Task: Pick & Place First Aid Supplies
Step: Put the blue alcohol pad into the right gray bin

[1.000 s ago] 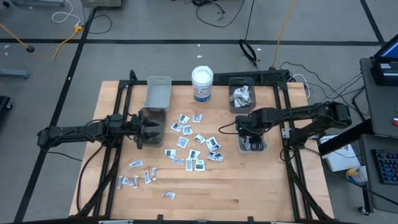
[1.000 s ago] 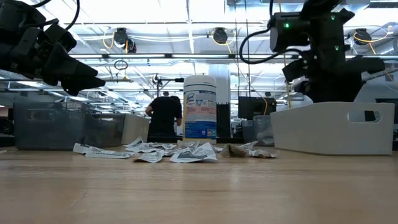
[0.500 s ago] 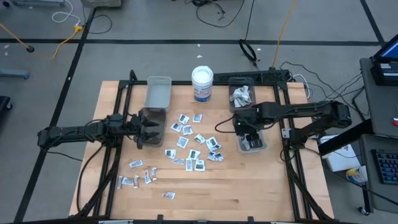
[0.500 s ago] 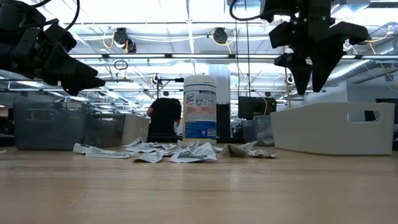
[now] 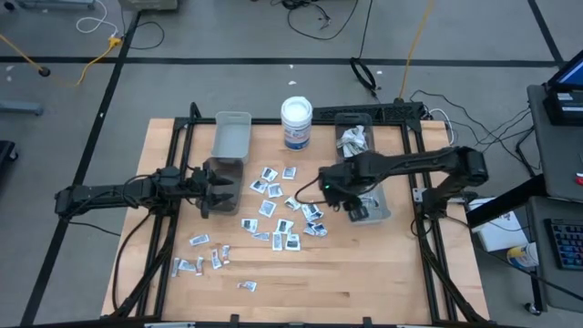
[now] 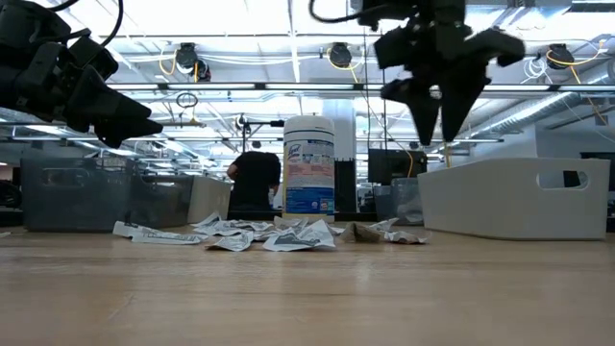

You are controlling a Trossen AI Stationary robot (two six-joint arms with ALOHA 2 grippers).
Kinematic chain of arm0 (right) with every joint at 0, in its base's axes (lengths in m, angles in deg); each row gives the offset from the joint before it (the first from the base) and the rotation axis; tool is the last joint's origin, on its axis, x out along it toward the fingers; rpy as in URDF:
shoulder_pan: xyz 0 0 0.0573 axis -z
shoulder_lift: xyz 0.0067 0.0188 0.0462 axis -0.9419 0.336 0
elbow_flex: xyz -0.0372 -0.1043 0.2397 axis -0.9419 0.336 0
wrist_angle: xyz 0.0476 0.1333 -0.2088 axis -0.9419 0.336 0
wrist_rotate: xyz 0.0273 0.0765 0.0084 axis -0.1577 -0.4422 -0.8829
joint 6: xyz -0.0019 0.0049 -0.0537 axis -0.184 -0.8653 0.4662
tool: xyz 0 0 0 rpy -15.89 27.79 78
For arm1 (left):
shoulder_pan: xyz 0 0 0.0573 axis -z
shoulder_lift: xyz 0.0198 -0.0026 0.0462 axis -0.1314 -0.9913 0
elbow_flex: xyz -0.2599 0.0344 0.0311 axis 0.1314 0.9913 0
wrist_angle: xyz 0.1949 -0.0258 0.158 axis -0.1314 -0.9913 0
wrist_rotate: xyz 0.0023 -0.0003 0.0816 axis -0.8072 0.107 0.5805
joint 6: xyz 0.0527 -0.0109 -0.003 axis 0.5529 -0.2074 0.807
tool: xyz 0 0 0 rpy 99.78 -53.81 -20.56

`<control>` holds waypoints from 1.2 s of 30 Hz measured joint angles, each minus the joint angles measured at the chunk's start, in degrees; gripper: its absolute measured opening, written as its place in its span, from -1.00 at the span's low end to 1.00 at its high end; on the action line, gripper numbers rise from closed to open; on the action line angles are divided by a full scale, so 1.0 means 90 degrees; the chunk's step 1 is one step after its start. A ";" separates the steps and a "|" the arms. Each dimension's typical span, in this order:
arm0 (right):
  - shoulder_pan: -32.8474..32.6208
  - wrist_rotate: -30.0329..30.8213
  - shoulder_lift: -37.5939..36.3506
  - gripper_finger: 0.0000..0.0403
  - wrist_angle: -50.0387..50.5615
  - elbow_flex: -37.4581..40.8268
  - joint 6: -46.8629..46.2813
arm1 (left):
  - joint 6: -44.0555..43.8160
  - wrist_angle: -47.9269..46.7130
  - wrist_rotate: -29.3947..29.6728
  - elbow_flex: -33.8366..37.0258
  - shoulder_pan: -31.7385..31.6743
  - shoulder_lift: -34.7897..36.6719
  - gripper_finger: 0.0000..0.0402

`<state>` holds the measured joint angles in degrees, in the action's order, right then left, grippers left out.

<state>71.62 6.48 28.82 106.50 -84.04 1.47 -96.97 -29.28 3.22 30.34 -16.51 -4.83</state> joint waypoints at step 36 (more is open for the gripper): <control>-0.0653 0.0019 0.1977 -0.18 -0.1966 -0.0206 0.0084 | 0.0001 -0.0002 -0.0001 0.0000 -0.0002 0.0000 0.14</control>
<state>65.75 6.65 46.61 88.81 -85.90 2.23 -96.97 -29.30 3.21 30.34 -16.52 -4.83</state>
